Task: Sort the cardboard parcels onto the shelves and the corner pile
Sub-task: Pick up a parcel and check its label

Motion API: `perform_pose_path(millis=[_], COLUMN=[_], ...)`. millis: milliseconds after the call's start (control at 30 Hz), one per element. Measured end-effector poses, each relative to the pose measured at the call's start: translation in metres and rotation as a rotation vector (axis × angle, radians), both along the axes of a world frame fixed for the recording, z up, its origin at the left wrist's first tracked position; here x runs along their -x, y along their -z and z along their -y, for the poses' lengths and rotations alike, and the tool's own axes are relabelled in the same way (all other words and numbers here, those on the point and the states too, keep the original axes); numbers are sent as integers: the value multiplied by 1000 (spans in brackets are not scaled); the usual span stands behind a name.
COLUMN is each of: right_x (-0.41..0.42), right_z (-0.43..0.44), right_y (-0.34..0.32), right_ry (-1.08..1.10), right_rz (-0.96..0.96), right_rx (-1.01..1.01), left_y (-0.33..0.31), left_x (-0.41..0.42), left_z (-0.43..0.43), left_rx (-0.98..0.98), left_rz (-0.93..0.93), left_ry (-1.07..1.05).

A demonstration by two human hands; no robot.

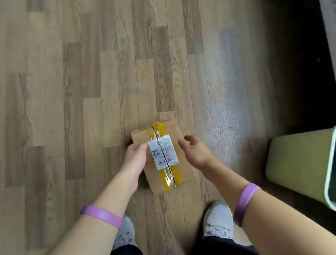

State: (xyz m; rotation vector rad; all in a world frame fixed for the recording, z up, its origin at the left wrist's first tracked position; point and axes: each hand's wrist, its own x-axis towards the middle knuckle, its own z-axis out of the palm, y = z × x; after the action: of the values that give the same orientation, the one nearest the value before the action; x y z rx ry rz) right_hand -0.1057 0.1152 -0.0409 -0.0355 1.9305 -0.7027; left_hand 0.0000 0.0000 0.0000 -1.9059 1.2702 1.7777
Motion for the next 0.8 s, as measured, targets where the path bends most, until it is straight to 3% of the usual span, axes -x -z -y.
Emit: perform_pose_path(millis=[200,400,600,800], right_x=[-11,-11,3,60], right_z=[-8,-5,4,42], right_y=[78,95,18,-178], right_ry=[-31,35,160,210], right_rz=[26,129,126,-22], right_rx=[-82,-72,19,192], left_y=[92,94,10,-178], left_x=[-25,-19,2,52], left_z=[-1,-5,11,51], left_rx=[-98,-199,-131,-4], left_rz=[137,90,21,-127], left_ry=[-6,-52,-59,-7])
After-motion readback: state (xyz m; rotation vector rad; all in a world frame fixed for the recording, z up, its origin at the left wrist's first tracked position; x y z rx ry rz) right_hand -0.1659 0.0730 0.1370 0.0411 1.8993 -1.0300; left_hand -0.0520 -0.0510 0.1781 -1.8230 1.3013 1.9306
